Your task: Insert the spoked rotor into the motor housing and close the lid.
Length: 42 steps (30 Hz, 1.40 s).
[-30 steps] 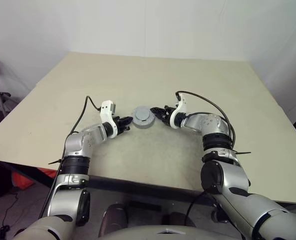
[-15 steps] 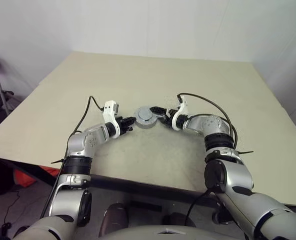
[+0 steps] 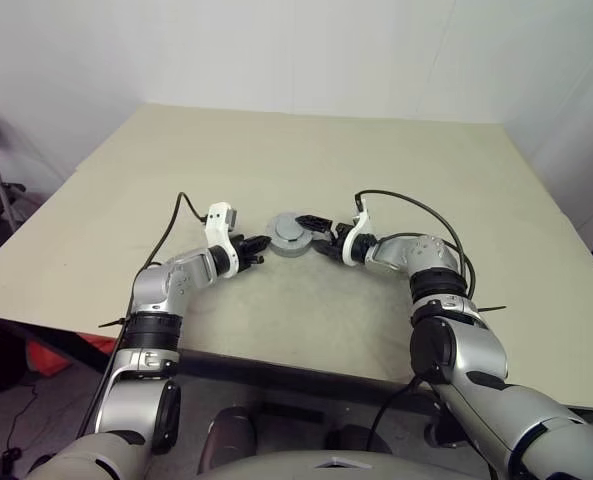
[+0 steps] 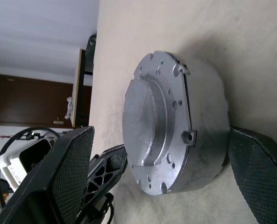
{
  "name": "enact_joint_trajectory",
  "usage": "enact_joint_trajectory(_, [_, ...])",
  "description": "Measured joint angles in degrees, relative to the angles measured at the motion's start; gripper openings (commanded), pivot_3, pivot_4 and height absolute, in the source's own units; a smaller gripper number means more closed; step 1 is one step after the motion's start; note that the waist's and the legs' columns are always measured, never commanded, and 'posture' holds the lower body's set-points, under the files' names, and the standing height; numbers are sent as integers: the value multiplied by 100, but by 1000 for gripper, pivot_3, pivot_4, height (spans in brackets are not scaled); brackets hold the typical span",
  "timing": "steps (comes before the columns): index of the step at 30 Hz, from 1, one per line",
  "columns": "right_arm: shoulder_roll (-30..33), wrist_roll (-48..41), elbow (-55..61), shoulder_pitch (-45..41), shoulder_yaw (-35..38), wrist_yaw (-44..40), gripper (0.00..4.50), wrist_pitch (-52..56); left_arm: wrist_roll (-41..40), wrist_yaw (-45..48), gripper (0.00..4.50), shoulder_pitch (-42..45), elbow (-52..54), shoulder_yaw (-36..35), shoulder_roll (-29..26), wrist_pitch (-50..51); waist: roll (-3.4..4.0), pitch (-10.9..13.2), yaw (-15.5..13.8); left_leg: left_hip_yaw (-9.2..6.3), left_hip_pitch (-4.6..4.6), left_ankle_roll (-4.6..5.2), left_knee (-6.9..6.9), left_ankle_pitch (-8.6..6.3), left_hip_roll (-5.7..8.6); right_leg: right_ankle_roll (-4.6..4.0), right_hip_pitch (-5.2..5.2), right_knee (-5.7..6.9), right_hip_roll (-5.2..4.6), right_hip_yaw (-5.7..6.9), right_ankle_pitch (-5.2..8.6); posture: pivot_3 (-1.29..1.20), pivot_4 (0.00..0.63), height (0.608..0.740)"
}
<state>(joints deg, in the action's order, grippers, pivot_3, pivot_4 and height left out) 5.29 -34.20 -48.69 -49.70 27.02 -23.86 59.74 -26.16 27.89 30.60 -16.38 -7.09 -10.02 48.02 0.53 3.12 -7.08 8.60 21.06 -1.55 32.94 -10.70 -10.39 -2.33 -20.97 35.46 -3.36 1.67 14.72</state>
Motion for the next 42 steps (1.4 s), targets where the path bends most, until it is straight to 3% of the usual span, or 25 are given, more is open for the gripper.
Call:
enact_joint_trajectory(12, [-184, 225, -373, -229, -199, -31, 4474, -496, 2, -75, 302, -41, 11, -62, -33, 0, 1, 0, 99, 2, -15, -35, -20, 21, -3, -9, -1, 3, 0, -1, -5, 0, 0, 740])
enact_joint_trajectory(19, [-184, 347, -531, -254, -271, -86, 2276, -586, 3, -70, 302, -50, 9, -131, -84, 3, 3, 2, 148, 2, 2, -39, -23, 24, -3, -14, -17, 3, 1, 0, -8, 0, 0, 740])
enact_joint_trajectory(21, [-173, 319, -492, -266, -282, -205, 1997, -542, 28, -90, 302, -82, -27, -148, -97, 9, 5, 2, 154, 2, 1, -38, -25, 24, -4, -14, -17, 3, 2, 1, -8, 0, 0, 740])
enact_joint_trajectory(42, [-189, 250, -665, -335, -29, -149, 1996, -539, 25, -45, 302, -75, -28, -306, -113, -3, 8, 7, 162, 4, 11, -37, -31, 23, -5, -15, -29, -2, 3, 1, -7, 0, 0, 740])
